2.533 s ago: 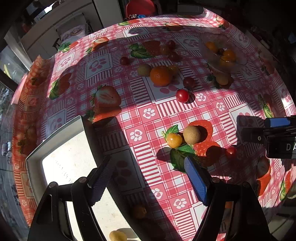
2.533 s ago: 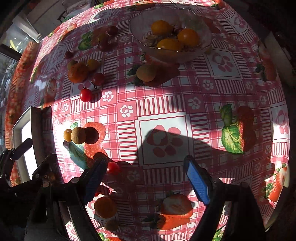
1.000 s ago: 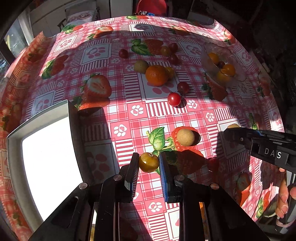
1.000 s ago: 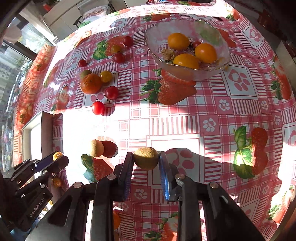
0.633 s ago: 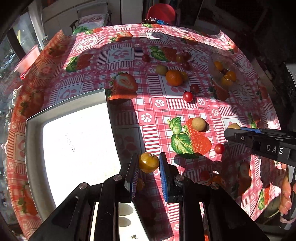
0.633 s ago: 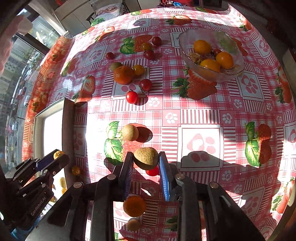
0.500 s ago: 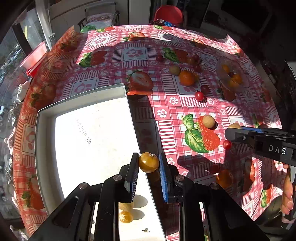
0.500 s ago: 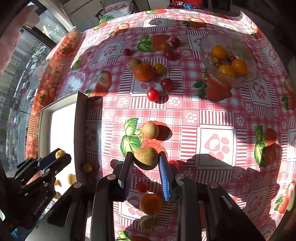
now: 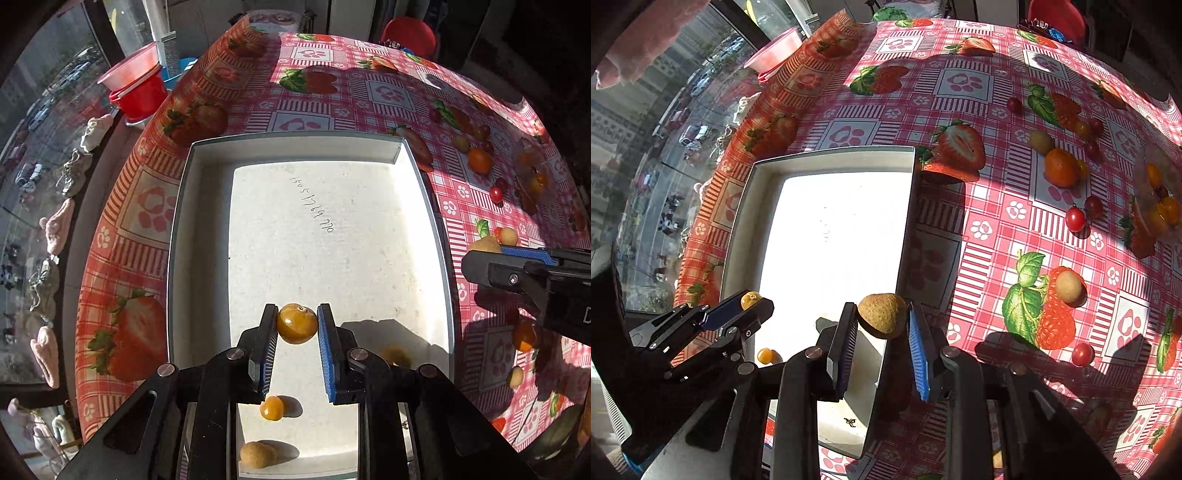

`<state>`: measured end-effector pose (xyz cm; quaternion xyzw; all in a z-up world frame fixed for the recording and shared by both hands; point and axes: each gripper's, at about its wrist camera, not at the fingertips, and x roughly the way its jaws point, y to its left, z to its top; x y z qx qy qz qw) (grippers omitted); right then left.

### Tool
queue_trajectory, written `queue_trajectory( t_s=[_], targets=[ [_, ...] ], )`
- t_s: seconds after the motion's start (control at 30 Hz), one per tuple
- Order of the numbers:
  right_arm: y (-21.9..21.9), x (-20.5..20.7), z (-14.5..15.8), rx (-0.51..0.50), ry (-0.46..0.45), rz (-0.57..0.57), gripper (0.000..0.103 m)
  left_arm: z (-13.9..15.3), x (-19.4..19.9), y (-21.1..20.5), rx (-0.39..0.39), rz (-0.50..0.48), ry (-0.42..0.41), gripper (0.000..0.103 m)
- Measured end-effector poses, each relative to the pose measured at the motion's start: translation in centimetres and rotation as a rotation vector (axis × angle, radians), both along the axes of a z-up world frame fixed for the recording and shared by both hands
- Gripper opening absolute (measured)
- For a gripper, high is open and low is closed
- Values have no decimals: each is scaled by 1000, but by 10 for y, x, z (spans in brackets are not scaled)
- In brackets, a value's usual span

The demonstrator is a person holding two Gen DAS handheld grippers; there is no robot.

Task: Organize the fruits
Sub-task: 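Carry both fruits into the white tray and open both tools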

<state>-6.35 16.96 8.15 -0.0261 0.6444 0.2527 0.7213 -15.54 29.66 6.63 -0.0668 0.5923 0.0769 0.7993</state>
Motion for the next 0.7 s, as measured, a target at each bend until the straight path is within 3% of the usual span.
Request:
queue_trajectory(
  t_s=[0.27, 0.7],
  targets=[
    [50, -6, -24, -34, 43, 80, 30, -21, 1, 25, 16, 25, 39, 23],
    [72, -11, -56, -120, 78, 139, 30, -41, 0, 29, 26, 7, 93, 23]
  ],
)
